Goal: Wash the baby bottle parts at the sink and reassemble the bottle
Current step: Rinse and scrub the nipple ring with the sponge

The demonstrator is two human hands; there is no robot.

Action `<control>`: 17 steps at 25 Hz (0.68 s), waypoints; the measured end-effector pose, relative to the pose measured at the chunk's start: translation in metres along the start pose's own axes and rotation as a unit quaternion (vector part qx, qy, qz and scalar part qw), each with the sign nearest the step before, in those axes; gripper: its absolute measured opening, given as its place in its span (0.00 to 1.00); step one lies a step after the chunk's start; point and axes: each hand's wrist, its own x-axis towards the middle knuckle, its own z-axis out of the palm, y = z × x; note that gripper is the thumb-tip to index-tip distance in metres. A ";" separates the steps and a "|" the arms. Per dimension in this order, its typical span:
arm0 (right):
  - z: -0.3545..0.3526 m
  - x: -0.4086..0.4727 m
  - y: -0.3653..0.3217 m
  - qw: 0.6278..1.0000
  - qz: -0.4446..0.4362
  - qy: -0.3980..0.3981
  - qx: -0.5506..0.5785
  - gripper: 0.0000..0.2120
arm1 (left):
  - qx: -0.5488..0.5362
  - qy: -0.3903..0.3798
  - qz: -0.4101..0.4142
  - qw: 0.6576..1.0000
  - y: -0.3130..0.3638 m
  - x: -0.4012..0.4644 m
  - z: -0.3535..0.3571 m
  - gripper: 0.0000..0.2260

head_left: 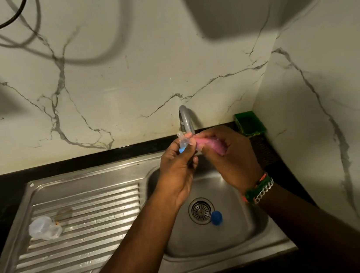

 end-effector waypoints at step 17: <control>-0.002 0.004 -0.006 0.992 -0.031 0.005 -0.121 0.08 | 0.043 -0.005 0.002 0.999 0.001 -0.003 0.007 0.15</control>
